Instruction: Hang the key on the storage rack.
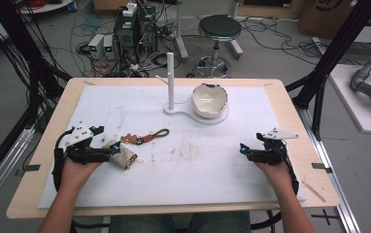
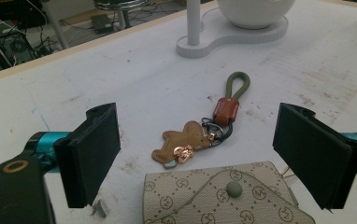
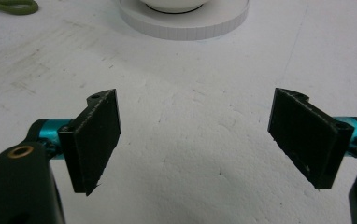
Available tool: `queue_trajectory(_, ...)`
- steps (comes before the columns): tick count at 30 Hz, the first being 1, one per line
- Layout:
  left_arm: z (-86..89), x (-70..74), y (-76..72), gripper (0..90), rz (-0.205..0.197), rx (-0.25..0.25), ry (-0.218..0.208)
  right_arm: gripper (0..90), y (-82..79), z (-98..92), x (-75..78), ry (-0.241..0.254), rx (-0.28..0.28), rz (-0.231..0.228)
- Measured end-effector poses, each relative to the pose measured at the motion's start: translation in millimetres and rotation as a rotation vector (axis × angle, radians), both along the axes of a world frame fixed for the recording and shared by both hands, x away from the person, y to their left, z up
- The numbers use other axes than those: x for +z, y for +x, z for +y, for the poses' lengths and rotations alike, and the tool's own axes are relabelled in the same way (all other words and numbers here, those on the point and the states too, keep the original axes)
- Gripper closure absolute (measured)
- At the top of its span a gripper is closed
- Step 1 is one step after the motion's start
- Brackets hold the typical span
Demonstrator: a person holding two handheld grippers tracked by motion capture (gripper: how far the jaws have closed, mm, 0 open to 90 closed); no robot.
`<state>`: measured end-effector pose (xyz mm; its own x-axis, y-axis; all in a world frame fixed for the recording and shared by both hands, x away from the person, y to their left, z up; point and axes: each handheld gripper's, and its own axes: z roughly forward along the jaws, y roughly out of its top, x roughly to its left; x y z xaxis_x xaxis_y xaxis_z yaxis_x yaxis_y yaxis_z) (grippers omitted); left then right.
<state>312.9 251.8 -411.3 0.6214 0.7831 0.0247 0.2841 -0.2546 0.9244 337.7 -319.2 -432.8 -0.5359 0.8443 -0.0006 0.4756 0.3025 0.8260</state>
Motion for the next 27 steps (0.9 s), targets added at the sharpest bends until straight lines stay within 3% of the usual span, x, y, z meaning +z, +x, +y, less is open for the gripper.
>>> queue_trajectory(9, -4.1, 2.1, 1.4, 14.8, 0.003, -0.007, 0.011, 17.3, -0.7, -2.7, -2.2, -0.021, 0.015, 0.009)
queue_trajectory(13, -5.1, 3.0, 1.1, 14.9, 0.002, -0.021, 0.007, 17.3, -3.3, -4.2, 0.5, 0.003, -0.002, 0.008)
queue_trajectory(20, -7.8, 5.2, 9.5, 15.0, 0.017, -0.018, 0.020, 17.3, -4.4, -2.2, -0.4, -0.011, 0.011, 0.012)
queue_trajectory(27, -21.9, 7.7, 20.2, 14.9, 0.035, -0.066, 0.037, 17.3, -11.2, -5.0, 0.0, -0.012, 0.021, 0.008)
